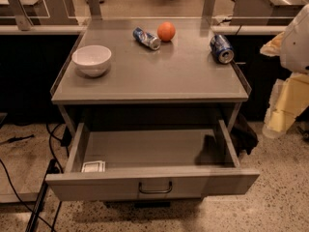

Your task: Place pepsi can into top drawer

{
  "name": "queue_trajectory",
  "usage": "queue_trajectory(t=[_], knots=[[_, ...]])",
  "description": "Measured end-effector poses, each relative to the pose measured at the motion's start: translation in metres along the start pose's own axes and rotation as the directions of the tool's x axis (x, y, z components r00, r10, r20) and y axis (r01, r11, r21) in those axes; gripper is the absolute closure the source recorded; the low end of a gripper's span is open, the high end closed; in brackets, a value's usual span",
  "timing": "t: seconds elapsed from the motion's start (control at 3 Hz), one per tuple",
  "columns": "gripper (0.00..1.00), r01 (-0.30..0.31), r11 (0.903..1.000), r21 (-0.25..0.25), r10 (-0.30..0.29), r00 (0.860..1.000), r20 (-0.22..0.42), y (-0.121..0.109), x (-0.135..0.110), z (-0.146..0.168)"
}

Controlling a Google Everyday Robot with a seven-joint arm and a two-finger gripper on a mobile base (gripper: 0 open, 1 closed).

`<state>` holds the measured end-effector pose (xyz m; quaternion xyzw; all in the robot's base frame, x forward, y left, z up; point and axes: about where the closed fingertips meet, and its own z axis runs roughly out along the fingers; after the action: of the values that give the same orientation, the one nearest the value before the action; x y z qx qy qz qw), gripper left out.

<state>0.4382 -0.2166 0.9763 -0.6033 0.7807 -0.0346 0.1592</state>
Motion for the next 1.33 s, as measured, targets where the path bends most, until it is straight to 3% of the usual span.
queue_trajectory(t=[0.33, 0.67, 1.0, 1.33], knots=[[0.00, 0.000, 1.0000, 0.000, 0.000, 1.000, 0.000, 0.000, 0.000, 0.000], [0.00, -0.059, 0.9976, 0.036, 0.059, 0.998, 0.016, -0.017, 0.003, 0.007], [0.00, -0.137, 0.9877, 0.076, 0.134, 0.990, 0.044, -0.052, 0.000, 0.022], [0.00, -0.241, 0.9632, 0.118, 0.231, 0.969, 0.091, -0.098, -0.002, 0.039]])
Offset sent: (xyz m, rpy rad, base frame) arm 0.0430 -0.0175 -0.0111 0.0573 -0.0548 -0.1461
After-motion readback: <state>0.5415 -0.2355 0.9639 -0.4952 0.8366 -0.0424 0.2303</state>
